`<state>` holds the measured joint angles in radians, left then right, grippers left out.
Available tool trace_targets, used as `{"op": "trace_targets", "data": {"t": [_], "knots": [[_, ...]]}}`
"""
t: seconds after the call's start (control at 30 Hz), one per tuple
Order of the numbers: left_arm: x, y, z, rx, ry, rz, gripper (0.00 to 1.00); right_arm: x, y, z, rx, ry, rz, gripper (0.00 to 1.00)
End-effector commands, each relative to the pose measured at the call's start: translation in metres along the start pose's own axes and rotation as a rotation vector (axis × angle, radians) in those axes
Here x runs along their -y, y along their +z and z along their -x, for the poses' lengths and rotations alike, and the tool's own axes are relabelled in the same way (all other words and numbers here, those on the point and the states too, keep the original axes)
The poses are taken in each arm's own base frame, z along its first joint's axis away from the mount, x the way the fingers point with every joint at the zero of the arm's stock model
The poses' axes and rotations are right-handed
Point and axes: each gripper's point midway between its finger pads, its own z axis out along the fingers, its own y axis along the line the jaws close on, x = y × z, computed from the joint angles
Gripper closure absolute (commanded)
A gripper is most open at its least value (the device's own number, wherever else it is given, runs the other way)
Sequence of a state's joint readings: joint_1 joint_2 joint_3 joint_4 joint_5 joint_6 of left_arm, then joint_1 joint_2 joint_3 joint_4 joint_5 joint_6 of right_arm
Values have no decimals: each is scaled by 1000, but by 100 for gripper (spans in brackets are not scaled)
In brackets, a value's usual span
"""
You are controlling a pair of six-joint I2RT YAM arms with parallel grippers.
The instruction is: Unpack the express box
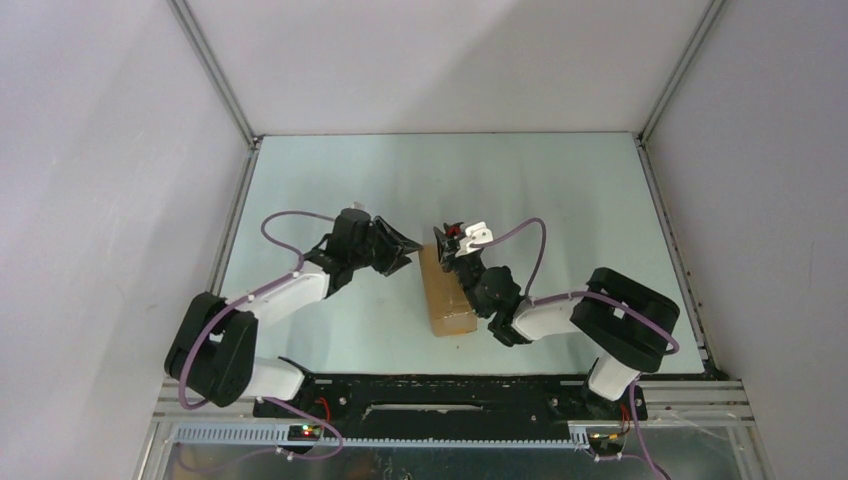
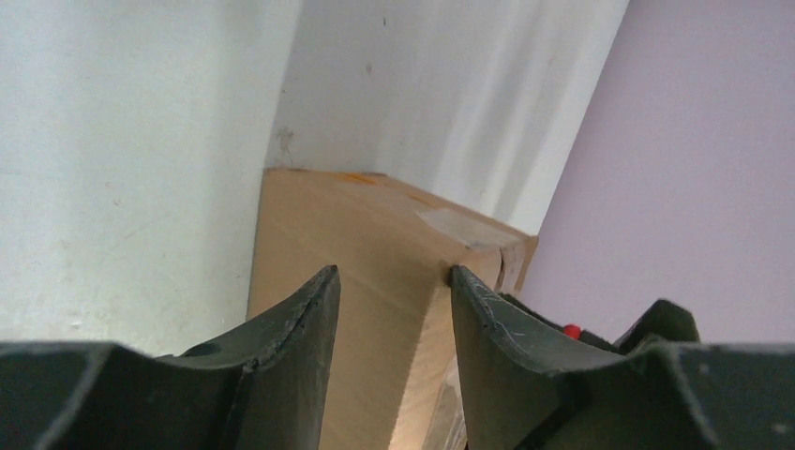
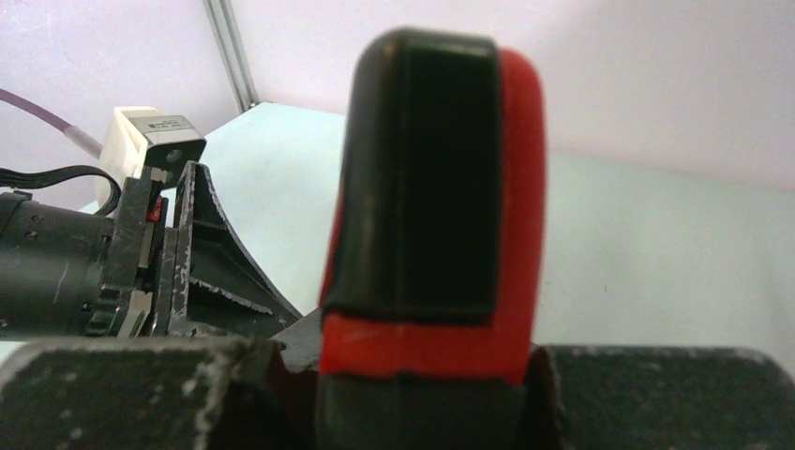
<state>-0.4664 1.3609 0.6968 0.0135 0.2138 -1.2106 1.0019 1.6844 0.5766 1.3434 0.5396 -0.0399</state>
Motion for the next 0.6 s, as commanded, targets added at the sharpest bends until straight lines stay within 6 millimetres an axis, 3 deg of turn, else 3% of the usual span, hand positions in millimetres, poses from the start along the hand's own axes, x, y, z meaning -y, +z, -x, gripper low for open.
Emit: {"op": "trace_targets", "data": {"t": [0.0,0.07,0.17,0.3,0.47,0.57], "knots": [[-29,-1,20,136,-44,118,50,-5,-11,-4,-50,11,22,100],[-16,-1,16,121,-8,85,46,-6,-12,-6,-57,7,29,100],[5,-10,12,98,105,41,32,-6,-11,-12,-70,-2,36,100],[22,-40,4,52,349,-24,19,-4,-10,-14,-83,20,40,100],[21,-82,-18,45,680,-77,9,0,-7,-12,-82,19,32,100],[8,-90,-39,55,784,-107,7,2,-6,-12,-86,21,28,100]]}}
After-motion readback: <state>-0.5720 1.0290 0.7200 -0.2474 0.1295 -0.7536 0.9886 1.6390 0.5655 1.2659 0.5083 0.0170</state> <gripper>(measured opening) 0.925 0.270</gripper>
